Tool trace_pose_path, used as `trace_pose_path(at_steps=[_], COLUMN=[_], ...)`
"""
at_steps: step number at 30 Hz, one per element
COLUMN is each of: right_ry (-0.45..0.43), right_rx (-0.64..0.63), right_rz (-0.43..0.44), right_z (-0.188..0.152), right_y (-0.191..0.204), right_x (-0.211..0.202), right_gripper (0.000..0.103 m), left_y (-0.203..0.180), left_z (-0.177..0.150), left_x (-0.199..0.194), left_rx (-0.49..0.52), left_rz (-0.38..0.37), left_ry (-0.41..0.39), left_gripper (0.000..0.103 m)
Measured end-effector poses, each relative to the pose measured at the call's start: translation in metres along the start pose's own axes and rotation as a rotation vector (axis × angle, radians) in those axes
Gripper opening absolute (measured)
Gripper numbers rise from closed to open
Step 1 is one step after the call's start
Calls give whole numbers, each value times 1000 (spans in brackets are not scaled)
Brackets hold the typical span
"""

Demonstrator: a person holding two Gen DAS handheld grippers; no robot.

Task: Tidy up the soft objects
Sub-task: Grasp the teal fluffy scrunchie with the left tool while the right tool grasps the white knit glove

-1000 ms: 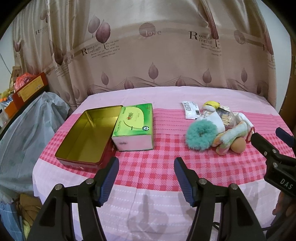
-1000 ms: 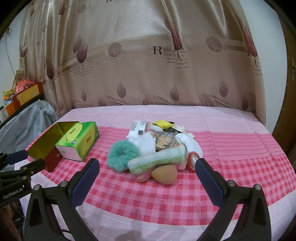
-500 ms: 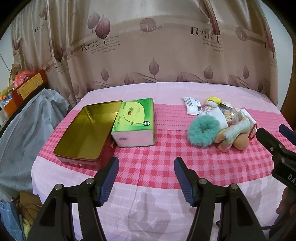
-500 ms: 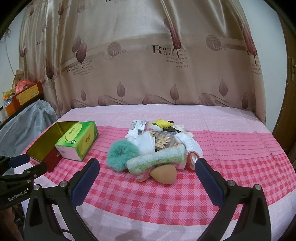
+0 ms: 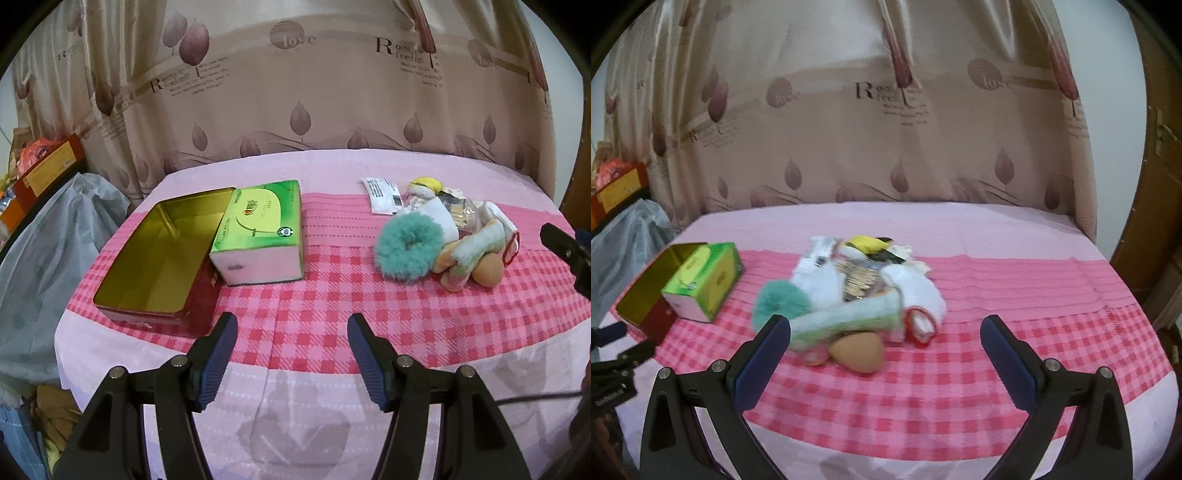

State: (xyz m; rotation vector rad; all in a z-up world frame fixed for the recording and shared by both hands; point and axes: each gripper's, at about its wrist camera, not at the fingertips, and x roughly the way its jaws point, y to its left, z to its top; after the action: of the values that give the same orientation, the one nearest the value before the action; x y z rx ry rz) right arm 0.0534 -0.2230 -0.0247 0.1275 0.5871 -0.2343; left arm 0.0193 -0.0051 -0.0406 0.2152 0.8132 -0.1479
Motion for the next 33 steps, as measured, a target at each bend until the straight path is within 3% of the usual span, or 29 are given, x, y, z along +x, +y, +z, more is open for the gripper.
trace_pose_path(at_steps=[6,9,17,23,27,32,33], right_ry=[88,101,151,191,197,180,176], right_rx=[-30,-58,-36,-21,-39,-57,-65], right_rz=[-7,-23,-16,-26,-58,-24,-20], right_z=[0,2,10,7,5,5,5], right_y=[-16,-20,-35,-44,-52,-53,-51], right_x=[32,43,81,109,121,132,134], right_gripper=[87,73,71,58,58,58,53], left_y=[-9,-15,-23,-29,-34,-45,-47], left_z=[5,6,15,29,39,46,47], left_x=[11,19,45,62,71,87,90], left_rx=[42,62,71,85,98,114,116], left_rz=[-18,-15,-53,-56,-59,-92,-97], left_ry=[4,9,60,62,55,67,71], left_gripper=[63,63,63,63,63,63,63])
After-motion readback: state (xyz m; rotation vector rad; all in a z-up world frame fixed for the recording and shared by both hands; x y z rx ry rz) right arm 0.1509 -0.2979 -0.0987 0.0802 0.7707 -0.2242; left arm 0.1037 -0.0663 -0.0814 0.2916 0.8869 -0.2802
